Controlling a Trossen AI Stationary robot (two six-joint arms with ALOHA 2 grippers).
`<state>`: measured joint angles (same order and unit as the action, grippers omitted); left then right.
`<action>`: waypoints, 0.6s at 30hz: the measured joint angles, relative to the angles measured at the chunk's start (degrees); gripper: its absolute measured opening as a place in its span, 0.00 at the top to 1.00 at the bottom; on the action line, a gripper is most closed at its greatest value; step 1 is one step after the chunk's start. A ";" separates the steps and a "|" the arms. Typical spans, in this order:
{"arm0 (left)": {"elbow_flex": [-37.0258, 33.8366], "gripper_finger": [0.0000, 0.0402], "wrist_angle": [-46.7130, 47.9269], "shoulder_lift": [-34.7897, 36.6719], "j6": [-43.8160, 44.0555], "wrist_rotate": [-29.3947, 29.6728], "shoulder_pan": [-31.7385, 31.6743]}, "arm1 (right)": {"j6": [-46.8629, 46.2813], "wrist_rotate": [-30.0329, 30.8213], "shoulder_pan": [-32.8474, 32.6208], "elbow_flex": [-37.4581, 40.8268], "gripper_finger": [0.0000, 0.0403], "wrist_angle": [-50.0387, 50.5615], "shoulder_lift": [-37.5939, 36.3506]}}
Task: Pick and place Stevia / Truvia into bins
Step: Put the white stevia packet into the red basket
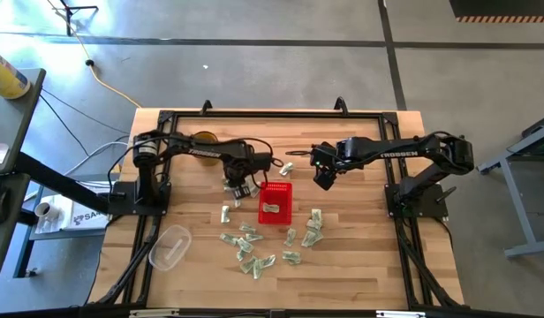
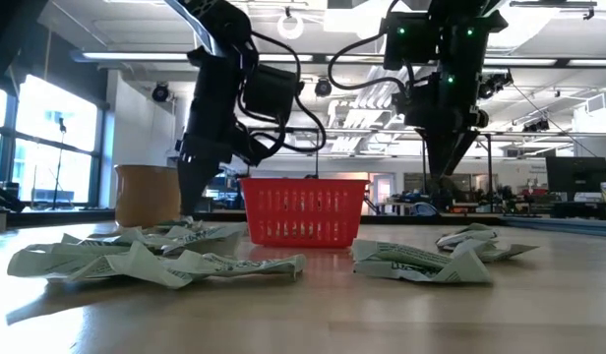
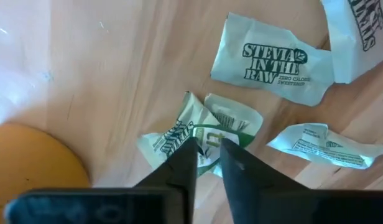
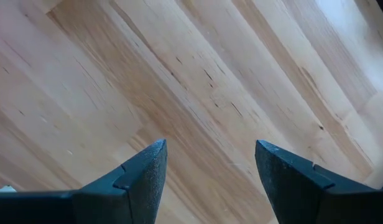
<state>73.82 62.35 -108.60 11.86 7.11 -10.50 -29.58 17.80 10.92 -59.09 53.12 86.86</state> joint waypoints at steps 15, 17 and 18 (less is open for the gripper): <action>-2.66 0.34 -0.58 0.02 -5.74 -2.36 2.62 | -0.05 -0.11 -0.01 0.00 0.41 -1.57 0.01; -4.00 0.38 -0.74 0.02 -6.81 -2.37 2.64 | -0.05 -0.11 0.00 0.00 0.41 -1.57 0.01; -4.59 0.41 -0.64 0.02 -7.36 -2.38 2.64 | -0.09 -0.11 0.00 0.00 0.41 -1.57 0.00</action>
<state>69.23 61.71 -108.57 4.50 4.73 -7.86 -29.67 17.69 10.92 -59.09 51.55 86.87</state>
